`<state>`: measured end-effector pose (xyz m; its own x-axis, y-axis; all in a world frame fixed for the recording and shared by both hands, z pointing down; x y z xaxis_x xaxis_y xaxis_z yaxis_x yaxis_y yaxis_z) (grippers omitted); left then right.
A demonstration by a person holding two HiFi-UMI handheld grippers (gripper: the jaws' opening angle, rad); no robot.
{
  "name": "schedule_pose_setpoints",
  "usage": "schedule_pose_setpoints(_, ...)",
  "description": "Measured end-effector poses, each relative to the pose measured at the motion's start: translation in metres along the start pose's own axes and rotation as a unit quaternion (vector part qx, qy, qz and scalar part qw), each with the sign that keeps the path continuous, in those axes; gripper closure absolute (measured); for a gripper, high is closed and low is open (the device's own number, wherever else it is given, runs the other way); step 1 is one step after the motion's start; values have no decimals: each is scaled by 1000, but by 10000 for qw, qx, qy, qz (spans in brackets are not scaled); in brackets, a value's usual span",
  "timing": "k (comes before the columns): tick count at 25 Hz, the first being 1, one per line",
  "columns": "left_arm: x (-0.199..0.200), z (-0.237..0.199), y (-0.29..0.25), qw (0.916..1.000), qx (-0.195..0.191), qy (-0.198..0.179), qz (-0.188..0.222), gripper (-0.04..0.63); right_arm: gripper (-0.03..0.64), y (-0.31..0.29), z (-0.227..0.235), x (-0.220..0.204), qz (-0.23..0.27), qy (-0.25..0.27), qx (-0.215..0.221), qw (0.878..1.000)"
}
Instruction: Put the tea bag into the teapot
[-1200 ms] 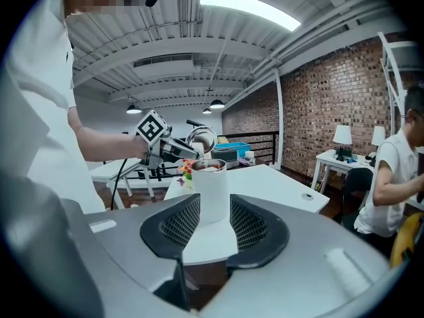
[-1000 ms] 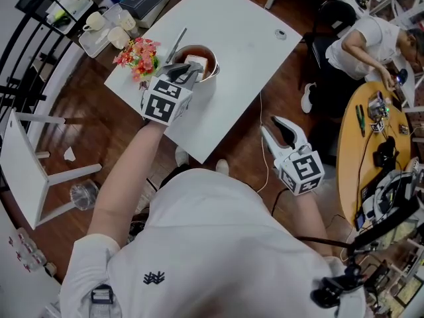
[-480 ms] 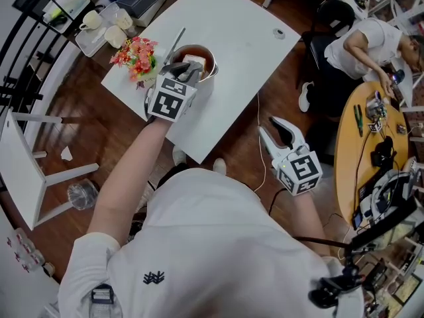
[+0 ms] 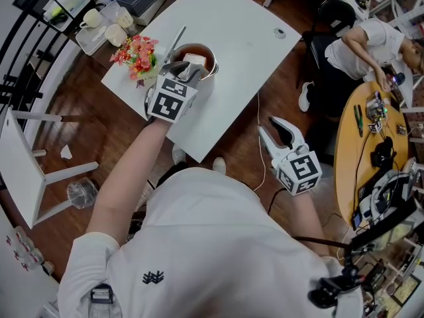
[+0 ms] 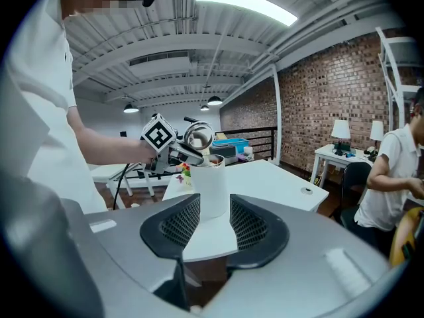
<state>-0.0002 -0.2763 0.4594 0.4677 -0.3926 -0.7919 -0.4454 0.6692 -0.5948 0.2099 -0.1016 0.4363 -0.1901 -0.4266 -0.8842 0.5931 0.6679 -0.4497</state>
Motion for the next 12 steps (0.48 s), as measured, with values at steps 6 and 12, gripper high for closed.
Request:
schedule_pose_setpoints(6, 0, 4, 6, 10000, 70, -37, 21, 489, 486, 3, 0, -2, 39, 26, 45, 10000)
schedule_pose_setpoints(12, 4, 16, 25, 9995, 221, -194, 125, 489, 486, 11, -3, -3, 121, 73, 199, 9997)
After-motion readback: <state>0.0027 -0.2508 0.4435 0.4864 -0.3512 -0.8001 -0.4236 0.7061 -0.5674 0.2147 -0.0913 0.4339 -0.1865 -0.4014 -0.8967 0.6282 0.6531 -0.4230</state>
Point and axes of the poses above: the fingertips, and each gripper's own axes: y backward along the fingers, z to its right, x out of its top, the point moved 4 cm from there along y, backward along the fingers, and after that the axes turned 5 degrees about x, right-handed, at the moved point
